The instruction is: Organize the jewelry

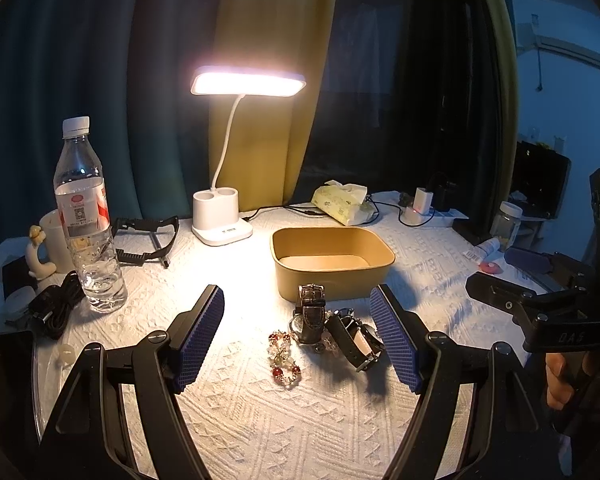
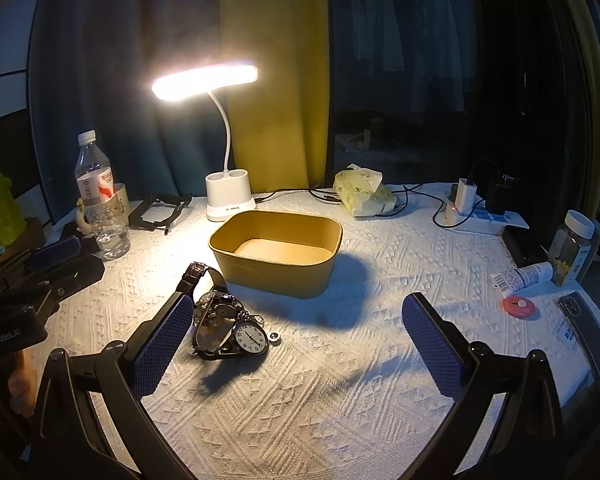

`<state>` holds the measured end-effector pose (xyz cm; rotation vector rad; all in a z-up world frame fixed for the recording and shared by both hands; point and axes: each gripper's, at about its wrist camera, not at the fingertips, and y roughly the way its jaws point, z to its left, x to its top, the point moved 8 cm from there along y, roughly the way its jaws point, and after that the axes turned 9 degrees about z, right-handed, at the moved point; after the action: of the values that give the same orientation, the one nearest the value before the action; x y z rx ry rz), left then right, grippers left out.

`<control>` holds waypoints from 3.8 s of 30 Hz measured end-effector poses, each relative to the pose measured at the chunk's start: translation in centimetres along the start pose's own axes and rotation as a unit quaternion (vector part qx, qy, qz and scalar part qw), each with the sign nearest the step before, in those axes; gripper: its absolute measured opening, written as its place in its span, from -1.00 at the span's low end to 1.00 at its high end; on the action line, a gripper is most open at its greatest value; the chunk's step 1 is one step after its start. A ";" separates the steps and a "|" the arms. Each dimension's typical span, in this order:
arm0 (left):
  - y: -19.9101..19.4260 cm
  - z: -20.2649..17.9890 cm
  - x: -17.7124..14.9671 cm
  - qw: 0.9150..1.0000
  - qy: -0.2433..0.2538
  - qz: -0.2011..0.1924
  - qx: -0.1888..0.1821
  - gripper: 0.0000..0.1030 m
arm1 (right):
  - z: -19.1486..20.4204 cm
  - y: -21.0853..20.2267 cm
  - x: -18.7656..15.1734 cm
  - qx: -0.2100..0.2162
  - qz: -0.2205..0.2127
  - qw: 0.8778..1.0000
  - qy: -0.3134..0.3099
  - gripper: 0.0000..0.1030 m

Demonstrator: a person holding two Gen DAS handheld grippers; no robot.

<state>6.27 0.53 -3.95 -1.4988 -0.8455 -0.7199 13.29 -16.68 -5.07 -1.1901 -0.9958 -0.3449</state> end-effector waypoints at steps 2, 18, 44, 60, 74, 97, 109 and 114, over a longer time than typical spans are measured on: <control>0.1 0.0 0.0 1.000 0.000 0.000 0.000 0.52 | 0.0 0.0 0.0 0.000 0.000 1.000 0.000 0.99; 0.0 0.0 -0.1 1.000 -0.002 0.000 0.000 0.52 | 0.2 0.1 -0.1 -0.002 0.001 1.000 0.000 0.99; 0.0 -0.1 -0.2 1.000 -0.002 -0.001 -0.001 0.52 | 0.1 0.0 -0.3 -0.003 -0.001 1.000 0.002 0.99; 0.5 0.2 0.0 1.000 -0.016 -0.003 0.001 0.52 | 0.4 2.0 -0.5 0.005 0.025 1.000 0.004 0.99; 2.9 5.6 -1.1 0.998 -0.059 0.030 0.014 0.52 | 4.3 6.8 -0.6 0.067 0.065 0.995 -0.026 0.99; 7.1 5.9 -1.2 0.995 -0.065 0.075 0.014 0.52 | 3.3 12.1 -3.9 0.112 0.162 0.980 -0.025 0.23; 8.1 3.3 -0.1 0.995 -0.042 0.086 0.011 0.52 | 5.0 13.2 -4.4 0.167 0.183 0.967 -0.055 -0.36; 8.4 2.3 0.3 0.996 -0.029 0.090 0.010 0.52 | 4.6 12.2 -4.3 0.171 0.174 0.968 -0.061 -0.58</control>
<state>13.44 2.64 -8.47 -1.5622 -0.7483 -0.5363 17.24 -9.04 -15.75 -1.0510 -0.8869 0.1765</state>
